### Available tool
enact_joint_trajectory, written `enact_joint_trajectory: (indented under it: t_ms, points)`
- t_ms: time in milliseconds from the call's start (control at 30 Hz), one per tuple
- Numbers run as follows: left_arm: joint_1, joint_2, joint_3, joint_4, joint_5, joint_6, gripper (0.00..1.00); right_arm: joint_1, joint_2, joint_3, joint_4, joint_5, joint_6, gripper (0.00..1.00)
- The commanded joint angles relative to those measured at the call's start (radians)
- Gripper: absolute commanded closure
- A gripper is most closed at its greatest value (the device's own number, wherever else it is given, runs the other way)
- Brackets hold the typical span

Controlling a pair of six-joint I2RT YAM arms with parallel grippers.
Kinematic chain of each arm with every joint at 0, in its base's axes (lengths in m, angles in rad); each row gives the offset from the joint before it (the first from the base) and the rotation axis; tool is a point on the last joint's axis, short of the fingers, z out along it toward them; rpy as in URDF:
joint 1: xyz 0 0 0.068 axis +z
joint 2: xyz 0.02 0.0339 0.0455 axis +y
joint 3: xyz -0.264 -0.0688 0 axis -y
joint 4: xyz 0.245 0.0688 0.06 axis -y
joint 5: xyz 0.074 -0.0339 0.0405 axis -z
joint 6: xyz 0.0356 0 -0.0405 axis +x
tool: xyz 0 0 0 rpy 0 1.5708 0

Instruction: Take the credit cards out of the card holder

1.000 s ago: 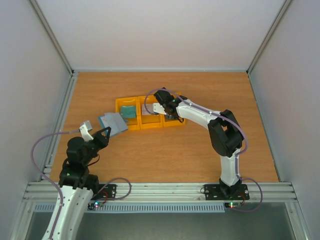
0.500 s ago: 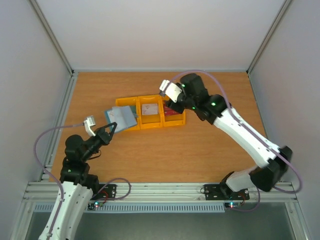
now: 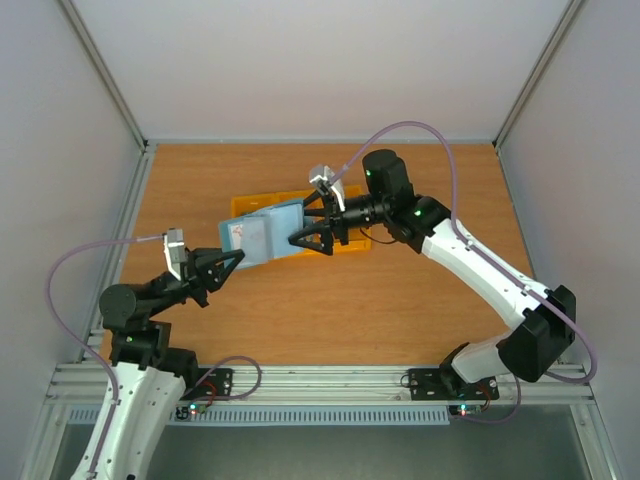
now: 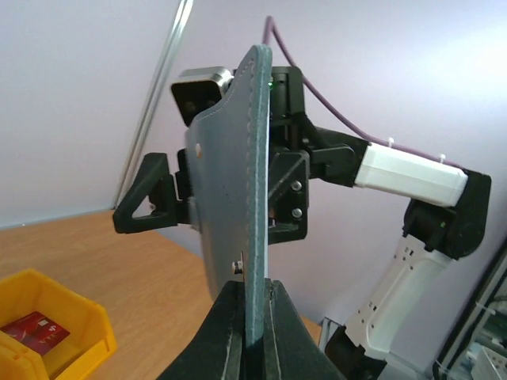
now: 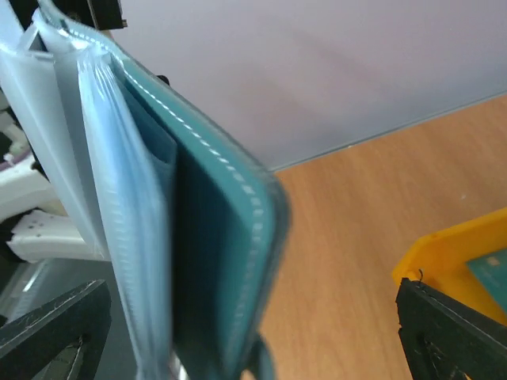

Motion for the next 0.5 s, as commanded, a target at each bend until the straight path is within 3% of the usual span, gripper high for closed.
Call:
enact_joint_trajectory:
  t_ms: [0, 100, 233, 300, 400, 467]
  points:
    - [-0.006, -0.004, 0.027, 0.094, 0.084, 0.033, 1.0, -0.003, 0.02, 0.016, 0.067, -0.108, 0.108, 0.02]
    - [-0.009, -0.008, 0.032, 0.094, 0.102, 0.052, 1.0, 0.0, 0.032, 0.012, 0.092, -0.134, 0.134, 0.02]
    - [-0.01, -0.01, 0.02, 0.088, 0.069, 0.049, 1.0, 0.018, 0.054, 0.013, 0.135, -0.235, 0.165, 0.12]
    - [-0.011, -0.01, 0.012, 0.081, 0.05, 0.044, 1.0, 0.026, 0.061, 0.02, 0.135, -0.28, 0.166, 0.23]
    - [-0.012, -0.011, 0.001, 0.079, 0.036, 0.035, 1.0, 0.027, 0.044, 0.019, 0.127, -0.324, 0.156, 0.48]
    - [-0.012, -0.013, -0.009, 0.065, 0.0, 0.025, 1.0, 0.024, 0.025, 0.018, 0.095, -0.351, 0.115, 0.53]
